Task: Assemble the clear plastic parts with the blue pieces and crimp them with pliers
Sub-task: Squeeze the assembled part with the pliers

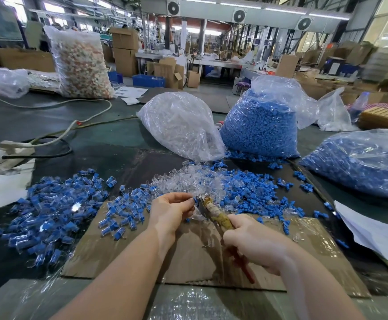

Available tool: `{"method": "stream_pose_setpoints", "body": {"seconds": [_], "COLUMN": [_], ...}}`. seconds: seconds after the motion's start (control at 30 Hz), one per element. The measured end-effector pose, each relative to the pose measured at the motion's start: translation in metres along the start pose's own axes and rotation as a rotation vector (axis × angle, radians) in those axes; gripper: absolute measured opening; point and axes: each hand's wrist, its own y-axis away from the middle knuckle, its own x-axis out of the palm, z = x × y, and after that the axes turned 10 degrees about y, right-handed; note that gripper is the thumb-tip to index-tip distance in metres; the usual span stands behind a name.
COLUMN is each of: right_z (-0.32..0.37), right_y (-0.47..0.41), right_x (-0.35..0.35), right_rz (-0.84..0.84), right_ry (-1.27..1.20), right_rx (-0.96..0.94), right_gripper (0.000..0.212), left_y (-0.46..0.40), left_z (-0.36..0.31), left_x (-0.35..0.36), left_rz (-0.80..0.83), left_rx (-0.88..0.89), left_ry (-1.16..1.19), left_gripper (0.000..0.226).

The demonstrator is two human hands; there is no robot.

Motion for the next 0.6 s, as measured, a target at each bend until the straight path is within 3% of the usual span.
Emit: {"method": "stream_pose_setpoints", "body": {"seconds": [0.47,0.6], "right_z": [0.0037,0.0048], "right_y": [0.0047,0.0059], "right_x": [-0.0061,-0.0041], "right_rz": [0.024,0.012], "right_ry": [-0.017,0.002], "right_rx": [0.000,-0.005], "right_gripper": [0.010,0.010], "left_y": [0.0065,0.0058], "left_z": [-0.0081,-0.0089], "left_x": [0.0041,0.0043], "left_rz": [-0.023,-0.043], "left_rx": [0.062,-0.011], "left_ry": [-0.177,-0.085], "left_gripper": [0.012,0.012]}}
